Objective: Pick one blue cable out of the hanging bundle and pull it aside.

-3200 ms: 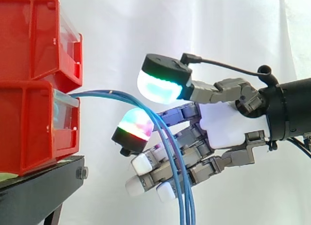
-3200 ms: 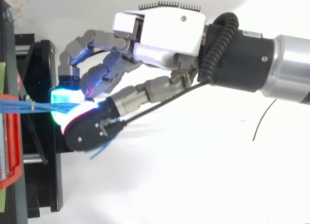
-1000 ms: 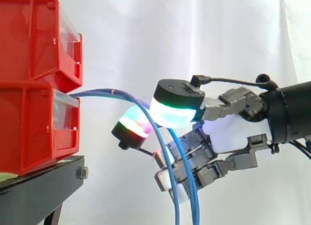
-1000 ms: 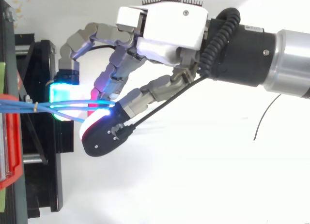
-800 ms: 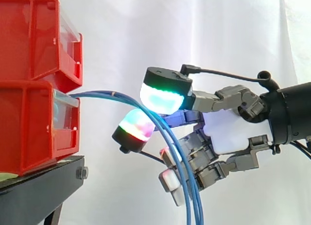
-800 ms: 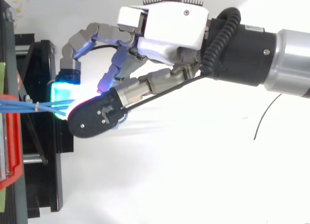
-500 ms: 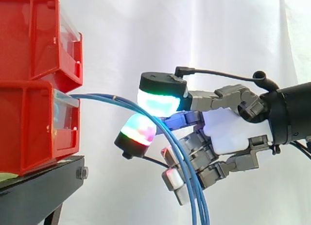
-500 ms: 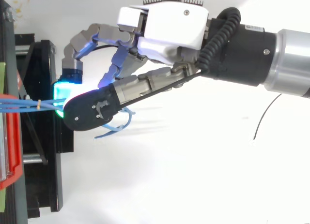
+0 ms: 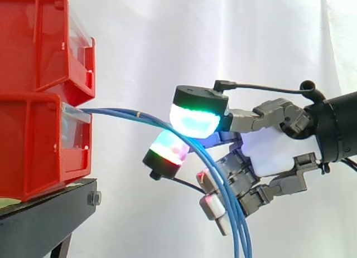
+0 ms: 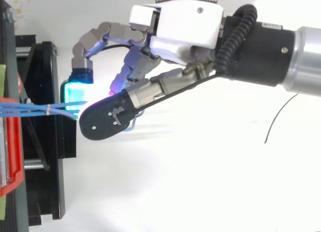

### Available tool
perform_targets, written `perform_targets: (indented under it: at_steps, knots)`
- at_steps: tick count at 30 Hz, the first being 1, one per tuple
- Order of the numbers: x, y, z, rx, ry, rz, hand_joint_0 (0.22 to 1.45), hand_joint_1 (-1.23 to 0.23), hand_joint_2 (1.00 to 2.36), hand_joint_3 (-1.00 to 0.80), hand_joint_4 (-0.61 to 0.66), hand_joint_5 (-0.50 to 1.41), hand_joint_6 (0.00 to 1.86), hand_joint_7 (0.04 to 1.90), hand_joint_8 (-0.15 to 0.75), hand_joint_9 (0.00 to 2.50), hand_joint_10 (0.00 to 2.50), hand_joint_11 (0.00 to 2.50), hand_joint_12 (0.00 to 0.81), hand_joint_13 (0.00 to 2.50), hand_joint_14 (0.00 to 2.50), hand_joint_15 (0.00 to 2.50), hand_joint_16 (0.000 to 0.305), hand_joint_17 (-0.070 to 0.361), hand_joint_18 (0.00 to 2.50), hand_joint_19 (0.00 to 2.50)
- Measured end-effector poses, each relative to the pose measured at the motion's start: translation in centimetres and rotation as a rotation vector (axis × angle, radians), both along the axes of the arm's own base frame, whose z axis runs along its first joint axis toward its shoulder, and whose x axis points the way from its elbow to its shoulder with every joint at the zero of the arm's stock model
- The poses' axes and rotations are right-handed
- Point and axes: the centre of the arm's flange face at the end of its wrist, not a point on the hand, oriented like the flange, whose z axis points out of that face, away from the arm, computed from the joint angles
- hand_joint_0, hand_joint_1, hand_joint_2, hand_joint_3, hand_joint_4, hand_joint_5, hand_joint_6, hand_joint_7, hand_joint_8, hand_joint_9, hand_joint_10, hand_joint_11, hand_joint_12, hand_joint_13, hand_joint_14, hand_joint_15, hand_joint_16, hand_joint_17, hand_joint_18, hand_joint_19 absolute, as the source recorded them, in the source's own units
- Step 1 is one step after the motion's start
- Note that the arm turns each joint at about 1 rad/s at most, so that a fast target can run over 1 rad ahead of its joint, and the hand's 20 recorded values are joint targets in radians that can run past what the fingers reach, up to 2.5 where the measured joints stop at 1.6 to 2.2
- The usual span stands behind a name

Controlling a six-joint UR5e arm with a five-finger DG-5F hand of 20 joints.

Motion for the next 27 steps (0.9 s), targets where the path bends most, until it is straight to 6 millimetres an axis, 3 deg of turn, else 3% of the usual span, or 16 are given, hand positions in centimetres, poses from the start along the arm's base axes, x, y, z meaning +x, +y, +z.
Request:
perform_targets:
  at_steps: [7, 16, 22, 27]
  knots:
    - [-0.71, -0.27, 0.83, -0.002, 0.027, -0.003, 0.75, -0.9, 1.0, -0.5, -0.35, -0.1, 0.98, 1.08, 0.229, 1.35, 0.02, 0.71, 0.283, 1.09, 0.02, 0.72, 0.03, 0.068, 0.92, 0.6]
    - [-0.94, -0.33, 0.79, -0.002, 0.042, -0.004, 0.62, -0.96, 1.0, -0.5, -0.27, -0.08, 0.94, 0.94, 0.208, 1.35, 0.02, 0.68, 0.274, 1.07, 0.02, 0.74, 0.028, 0.063, 0.82, 0.58]
    - [-0.96, -0.49, 0.81, -0.002, 0.042, -0.006, 0.69, -0.97, 1.0, -0.5, -0.28, -0.08, 0.93, 1.1, 0.21, 1.36, 0.02, 0.68, 0.269, 1.07, 0.02, 0.74, 0.026, 0.059, 0.82, 0.57]
    - [-0.97, -0.61, 0.78, 0.0, 0.043, -0.001, 0.66, -0.97, 1.0, -0.5, -0.25, -0.08, 0.93, 0.98, 0.217, 1.35, 0.02, 0.69, 0.271, 1.06, 0.03, 0.74, 0.026, 0.059, 0.81, 0.58]
